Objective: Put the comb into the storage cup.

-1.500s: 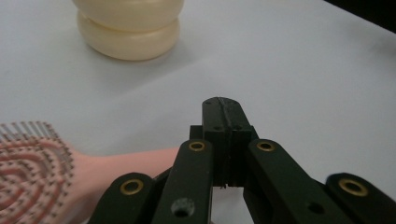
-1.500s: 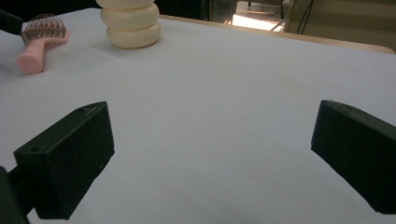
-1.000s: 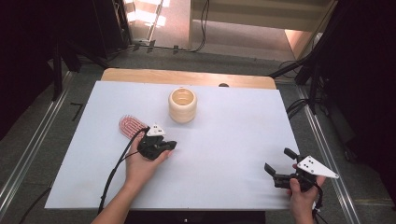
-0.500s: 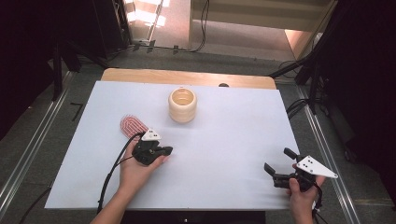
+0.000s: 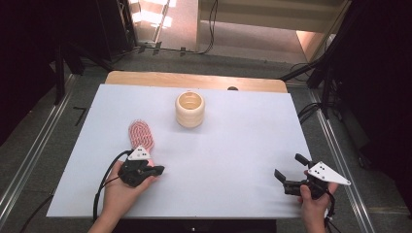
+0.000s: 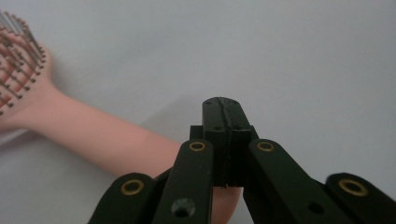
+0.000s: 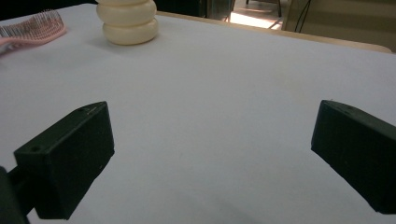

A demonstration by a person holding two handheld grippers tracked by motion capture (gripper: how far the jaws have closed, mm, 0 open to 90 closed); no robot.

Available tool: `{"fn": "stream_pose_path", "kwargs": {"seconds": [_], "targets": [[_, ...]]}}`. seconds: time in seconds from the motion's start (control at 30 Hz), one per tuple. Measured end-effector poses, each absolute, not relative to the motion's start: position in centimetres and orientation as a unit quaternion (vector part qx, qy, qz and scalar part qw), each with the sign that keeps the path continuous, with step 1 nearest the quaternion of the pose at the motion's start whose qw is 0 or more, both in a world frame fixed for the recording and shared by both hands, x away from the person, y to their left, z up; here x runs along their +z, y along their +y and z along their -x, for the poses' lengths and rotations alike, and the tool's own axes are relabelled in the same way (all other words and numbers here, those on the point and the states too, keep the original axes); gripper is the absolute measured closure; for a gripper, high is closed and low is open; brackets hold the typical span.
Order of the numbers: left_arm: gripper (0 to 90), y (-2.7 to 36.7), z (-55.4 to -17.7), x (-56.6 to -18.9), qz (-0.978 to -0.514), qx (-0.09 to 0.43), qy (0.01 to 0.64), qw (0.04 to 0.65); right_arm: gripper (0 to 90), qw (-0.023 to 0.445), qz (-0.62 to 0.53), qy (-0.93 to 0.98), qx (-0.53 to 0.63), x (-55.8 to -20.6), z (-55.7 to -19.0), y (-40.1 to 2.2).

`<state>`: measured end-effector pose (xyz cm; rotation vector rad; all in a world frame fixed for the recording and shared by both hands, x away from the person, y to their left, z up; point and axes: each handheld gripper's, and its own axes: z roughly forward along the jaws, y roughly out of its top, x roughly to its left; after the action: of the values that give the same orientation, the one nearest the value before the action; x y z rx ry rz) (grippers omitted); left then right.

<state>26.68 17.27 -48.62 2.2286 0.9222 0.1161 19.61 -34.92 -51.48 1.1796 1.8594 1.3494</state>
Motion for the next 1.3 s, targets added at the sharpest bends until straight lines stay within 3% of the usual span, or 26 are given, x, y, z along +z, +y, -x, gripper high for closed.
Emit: {"fn": "stream_pose_path", "kwargs": {"seconds": [0.33,0.6,0.8,0.9,1.0,1.03,1.13,1.3], "targets": [[90.0,21.9,-25.5,-48.7,-0.864,0.071,0.391,0.311,0.0,0.278,-0.44,0.692,0.501,-51.5,-19.6,-34.9],[90.0,26.3,-25.8,-48.2,-0.844,0.087,0.428,0.311,0.0,0.279,-0.441,0.692,0.499,-51.5,-19.7,-34.9],[90.0,27.5,-26.4,-48.2,-0.844,0.078,0.432,0.308,0.0,0.278,-0.444,0.692,0.497,-51.5,-19.7,-34.8],[73.6,27.1,-26.2,-47.6,-0.847,0.081,0.422,0.312,0.0,0.279,-0.444,0.691,0.497,-51.5,-19.7,-34.9],[62.3,26.7,-26.2,-47.0,-0.848,0.083,0.419,0.312,0.0,0.278,-0.442,0.692,0.499,-51.5,-19.7,-34.9],[62.3,26.6,-26.3,-46.7,-0.848,0.084,0.421,0.311,0.0,0.278,-0.442,0.692,0.499,-51.5,-19.7,-34.9],[47.9,26.3,-27.1,-46.0,-0.849,0.083,0.425,0.302,0.0,0.278,-0.441,0.691,0.5,-51.5,-19.7,-34.9],[40.7,26.2,-28.1,-45.6,-0.848,0.081,0.432,0.295,0.0,0.276,-0.441,0.691,0.501,-51.5,-19.7,-34.9]]}}
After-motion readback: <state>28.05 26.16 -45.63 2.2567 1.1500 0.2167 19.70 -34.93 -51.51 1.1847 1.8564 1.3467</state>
